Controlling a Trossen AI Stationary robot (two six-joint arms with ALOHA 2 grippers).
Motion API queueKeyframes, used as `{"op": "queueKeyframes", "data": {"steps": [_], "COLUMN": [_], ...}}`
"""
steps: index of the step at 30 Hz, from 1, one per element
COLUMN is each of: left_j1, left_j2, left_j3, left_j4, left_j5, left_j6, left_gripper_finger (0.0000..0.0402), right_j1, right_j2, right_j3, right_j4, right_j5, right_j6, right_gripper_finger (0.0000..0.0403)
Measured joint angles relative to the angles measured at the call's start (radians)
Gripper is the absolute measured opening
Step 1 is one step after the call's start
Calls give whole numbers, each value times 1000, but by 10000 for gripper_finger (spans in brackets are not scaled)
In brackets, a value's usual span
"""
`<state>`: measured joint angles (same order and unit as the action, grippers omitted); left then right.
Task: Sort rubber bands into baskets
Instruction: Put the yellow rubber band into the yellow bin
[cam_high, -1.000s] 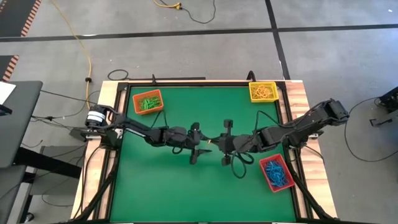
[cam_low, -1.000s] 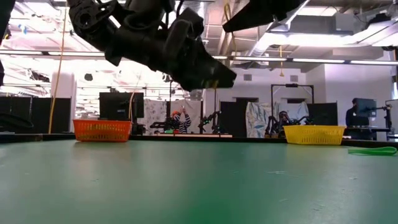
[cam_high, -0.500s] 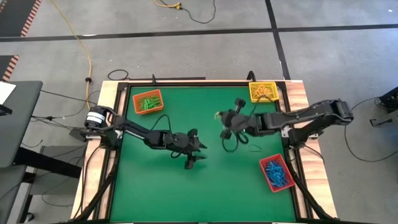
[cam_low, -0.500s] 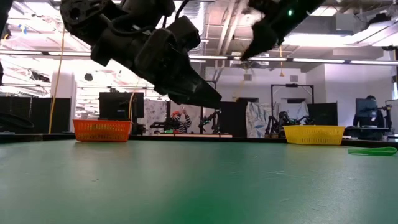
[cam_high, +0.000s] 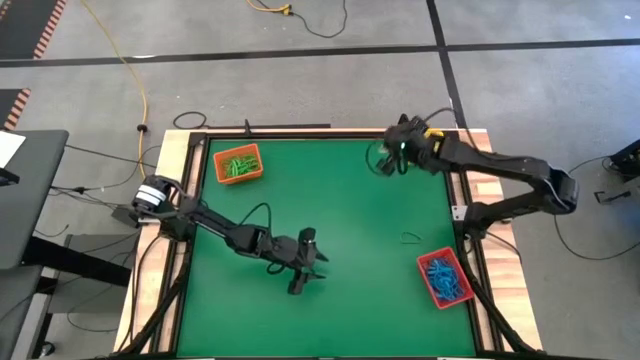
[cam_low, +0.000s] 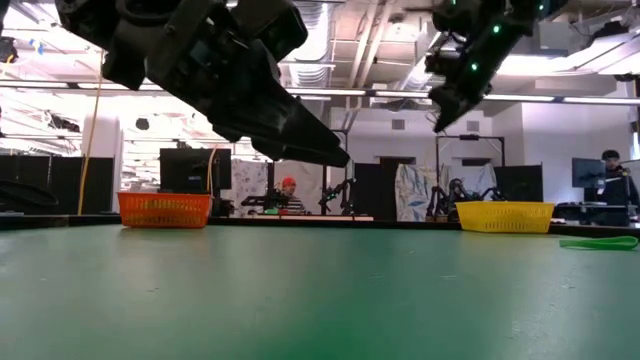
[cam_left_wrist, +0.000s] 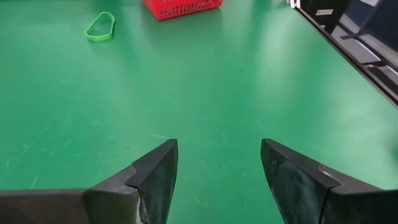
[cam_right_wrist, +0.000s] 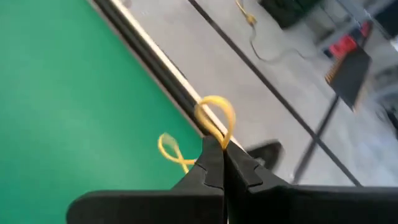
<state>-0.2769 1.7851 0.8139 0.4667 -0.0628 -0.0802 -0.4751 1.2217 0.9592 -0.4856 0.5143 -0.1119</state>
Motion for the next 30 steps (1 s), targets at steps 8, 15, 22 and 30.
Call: {"op": "queueKeyframes", "data": {"steps": [8, 15, 22, 30], "left_j1": [-37, -63, -64, -64], "left_j2": [0, 0, 0, 0], "left_j3": [0, 0, 0, 0], "left_j4": [0, -4, -5, -5], "left_j5": [-32, -69, -84, -84], "left_j6": [-40, -47, -42, -41], "left_gripper_finger": [220, 220, 220, 220], "right_j1": [-281, -462, -530, -526], "right_j2": [11, 10, 10, 11], "right_j3": [-1, -1, -61, -140], "right_j4": [-39, -41, -3, 27], "right_j5": [-56, -72, -124, -227], "right_j6": [-55, -57, -44, 10], "right_gripper_finger": [16, 16, 16, 16]}}
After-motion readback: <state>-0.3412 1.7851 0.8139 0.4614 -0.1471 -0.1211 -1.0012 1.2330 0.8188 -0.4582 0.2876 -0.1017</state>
